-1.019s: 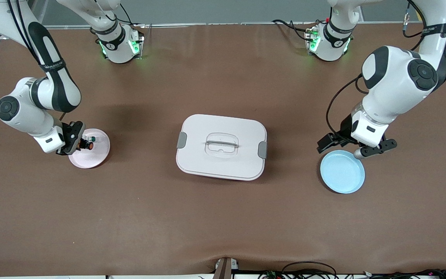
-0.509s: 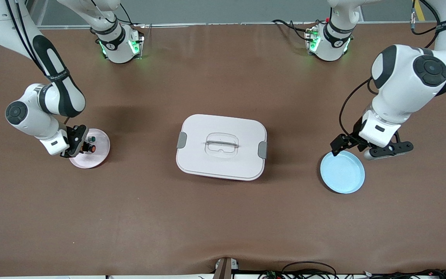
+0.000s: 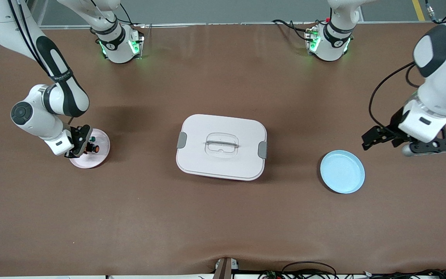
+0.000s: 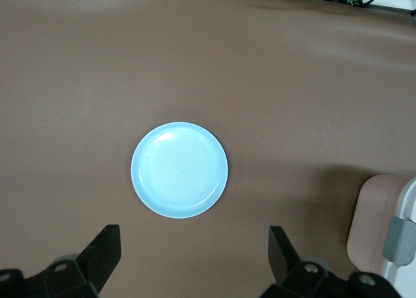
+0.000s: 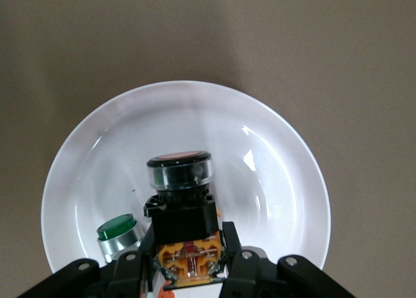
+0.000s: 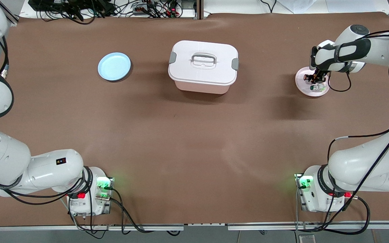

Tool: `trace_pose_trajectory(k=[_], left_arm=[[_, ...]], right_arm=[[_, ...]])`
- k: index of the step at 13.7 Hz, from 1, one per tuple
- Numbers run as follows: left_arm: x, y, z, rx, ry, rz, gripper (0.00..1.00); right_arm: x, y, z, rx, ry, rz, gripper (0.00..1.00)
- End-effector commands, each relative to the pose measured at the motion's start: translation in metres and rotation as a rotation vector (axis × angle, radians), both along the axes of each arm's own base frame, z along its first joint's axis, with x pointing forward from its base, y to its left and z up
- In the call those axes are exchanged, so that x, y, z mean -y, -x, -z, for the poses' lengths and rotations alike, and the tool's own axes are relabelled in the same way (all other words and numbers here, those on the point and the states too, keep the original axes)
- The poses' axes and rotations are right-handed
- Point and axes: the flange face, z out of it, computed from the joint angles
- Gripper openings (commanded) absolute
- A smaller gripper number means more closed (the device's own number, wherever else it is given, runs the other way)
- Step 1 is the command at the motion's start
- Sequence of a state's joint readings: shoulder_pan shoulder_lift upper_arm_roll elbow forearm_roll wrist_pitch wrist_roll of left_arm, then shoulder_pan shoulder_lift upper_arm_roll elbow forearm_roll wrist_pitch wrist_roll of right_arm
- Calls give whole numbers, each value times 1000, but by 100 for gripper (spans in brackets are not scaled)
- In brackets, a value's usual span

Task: Transfer orange switch to right arm and place
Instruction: 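Move the switch over the white plate while the left gripper withdraws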

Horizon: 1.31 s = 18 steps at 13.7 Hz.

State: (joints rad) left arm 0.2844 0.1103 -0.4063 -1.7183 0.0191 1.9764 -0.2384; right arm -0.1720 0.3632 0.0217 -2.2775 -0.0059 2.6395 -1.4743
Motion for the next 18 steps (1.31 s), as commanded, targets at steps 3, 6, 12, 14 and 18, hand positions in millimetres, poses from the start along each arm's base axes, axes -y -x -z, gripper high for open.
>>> trace_pose_trajectory(k=[3,6,12,14,18], left_arm=[[-8,5,-45,-21,-26,2,100],[-13,15,-63,-49,-37,18,100],[-12,35,-101,-40,-47,31,100],[-14,36,-108,-35,-44,27,100],[-27,35,-117,-52,60,-7,100]], right_arm=[[-1,0,1,11,9,-33,0],[-2,-2,2,12,9,-36,0],[-2,-6,15,20,9,-60,0],[-2,-5,19,19,8,-62,0],[-2,-5,22,14,7,-62,0]])
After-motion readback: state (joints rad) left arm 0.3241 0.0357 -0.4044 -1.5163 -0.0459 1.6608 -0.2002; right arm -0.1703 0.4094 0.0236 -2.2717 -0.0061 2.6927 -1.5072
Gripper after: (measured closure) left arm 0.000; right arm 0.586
